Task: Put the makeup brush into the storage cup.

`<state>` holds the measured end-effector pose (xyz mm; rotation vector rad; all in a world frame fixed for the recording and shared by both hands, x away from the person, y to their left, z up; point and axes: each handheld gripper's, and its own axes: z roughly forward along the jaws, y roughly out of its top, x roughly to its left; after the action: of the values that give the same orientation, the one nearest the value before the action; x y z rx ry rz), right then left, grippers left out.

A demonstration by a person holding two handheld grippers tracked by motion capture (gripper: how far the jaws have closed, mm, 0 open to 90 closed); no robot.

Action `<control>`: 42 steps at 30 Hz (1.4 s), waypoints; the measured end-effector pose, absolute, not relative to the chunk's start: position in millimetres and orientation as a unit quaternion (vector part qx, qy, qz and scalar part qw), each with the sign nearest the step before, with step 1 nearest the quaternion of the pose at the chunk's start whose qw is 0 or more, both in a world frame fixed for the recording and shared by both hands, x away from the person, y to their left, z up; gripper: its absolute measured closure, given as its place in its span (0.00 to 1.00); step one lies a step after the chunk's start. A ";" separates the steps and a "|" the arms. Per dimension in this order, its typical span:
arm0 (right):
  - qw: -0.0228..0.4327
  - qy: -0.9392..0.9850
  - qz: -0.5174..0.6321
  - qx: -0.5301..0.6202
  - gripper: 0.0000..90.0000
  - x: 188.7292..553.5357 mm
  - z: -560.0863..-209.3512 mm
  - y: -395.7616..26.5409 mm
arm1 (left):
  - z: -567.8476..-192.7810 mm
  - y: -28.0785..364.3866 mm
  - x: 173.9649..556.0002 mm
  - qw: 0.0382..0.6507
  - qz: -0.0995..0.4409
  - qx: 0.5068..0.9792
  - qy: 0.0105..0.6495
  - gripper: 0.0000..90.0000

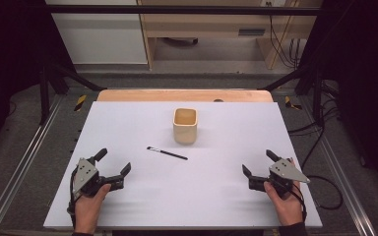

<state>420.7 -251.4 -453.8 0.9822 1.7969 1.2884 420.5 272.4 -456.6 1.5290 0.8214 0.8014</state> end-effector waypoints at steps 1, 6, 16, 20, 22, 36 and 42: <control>0.357 0.703 0.485 0.378 0.04 421.5 -452.3 -249.2 | -456.1 272.9 421.1 0.578 0.348 0.650 0.351 0.02; 0.365 0.736 0.444 0.357 0.03 423.9 -439.9 -241.0 | -457.9 271.8 424.7 0.576 0.344 0.652 0.353 0.02; 0.346 0.744 0.441 0.364 0.06 435.8 -419.6 -238.9 | -456.4 271.1 422.7 0.572 0.356 0.651 0.349 0.03; 0.351 0.755 0.437 0.341 0.05 438.9 -404.2 -229.2 | -457.6 271.0 423.4 0.570 0.352 0.655 0.350 0.03; 0.344 0.765 0.428 0.336 0.05 441.9 -398.6 -223.4 | -457.9 270.2 423.0 0.570 0.351 0.656 0.349 0.03; 0.298 0.808 0.399 0.314 0.04 479.3 -380.2 -193.7 | -459.4 268.0 423.0 0.565 0.349 0.662 0.347 0.03; 0.289 0.833 0.371 0.292 0.05 491.9 -378.2 -178.4 | -460.2 267.5 424.1 0.562 0.349 0.666 0.345 0.03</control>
<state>491.9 -178.4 -378.2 0.7796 2.2232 0.9910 424.1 267.5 -460.2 1.5698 0.8116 0.8221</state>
